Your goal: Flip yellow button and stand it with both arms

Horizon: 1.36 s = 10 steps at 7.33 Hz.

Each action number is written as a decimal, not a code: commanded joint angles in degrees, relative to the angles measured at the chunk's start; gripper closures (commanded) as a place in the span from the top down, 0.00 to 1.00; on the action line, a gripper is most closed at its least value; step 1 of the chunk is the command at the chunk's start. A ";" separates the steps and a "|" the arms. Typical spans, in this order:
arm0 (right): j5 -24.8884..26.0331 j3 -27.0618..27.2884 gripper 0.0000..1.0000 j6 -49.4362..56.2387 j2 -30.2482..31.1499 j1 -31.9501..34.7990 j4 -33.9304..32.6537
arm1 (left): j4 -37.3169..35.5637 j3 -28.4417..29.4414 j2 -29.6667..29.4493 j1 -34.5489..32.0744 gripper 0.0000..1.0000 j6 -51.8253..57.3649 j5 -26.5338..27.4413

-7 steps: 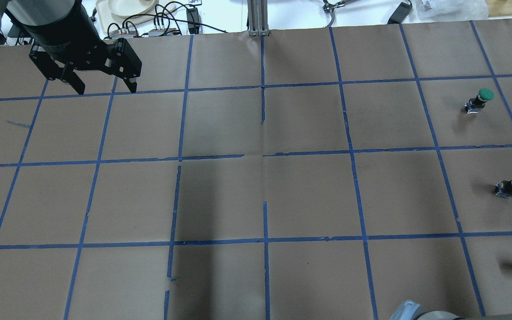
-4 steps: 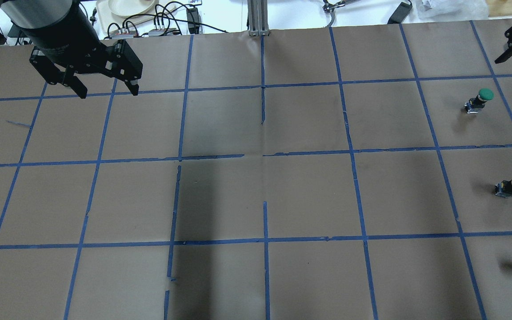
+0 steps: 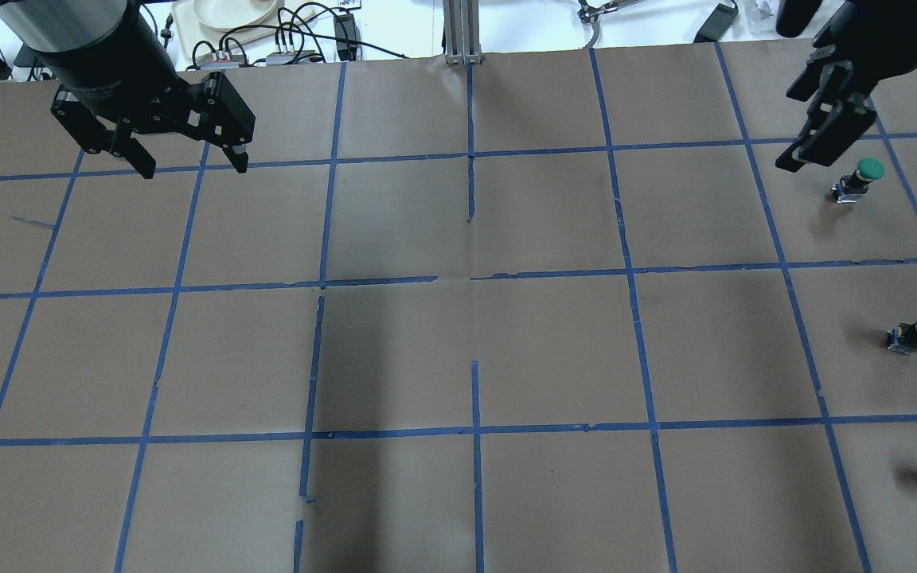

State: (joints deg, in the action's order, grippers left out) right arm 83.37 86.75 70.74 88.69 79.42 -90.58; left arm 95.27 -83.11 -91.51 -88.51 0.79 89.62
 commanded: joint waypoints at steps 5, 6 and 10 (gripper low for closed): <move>1.09 -0.89 1.00 -64.68 0.17 13.73 0.41 | 0.00 0.40 -0.69 -0.09 1.00 -0.09 0.56; 3.62 -0.97 1.00 -68.25 0.26 14.87 0.67 | 0.00 0.49 -0.69 0.00 1.00 -0.09 0.56; 5.23 -0.27 1.00 -68.55 0.17 15.50 1.37 | 0.00 0.49 -0.60 0.35 1.00 -0.09 0.56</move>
State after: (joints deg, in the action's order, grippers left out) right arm 88.57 86.38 2.25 88.93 94.87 -89.25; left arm 95.27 -82.42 -92.20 -88.18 0.70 90.17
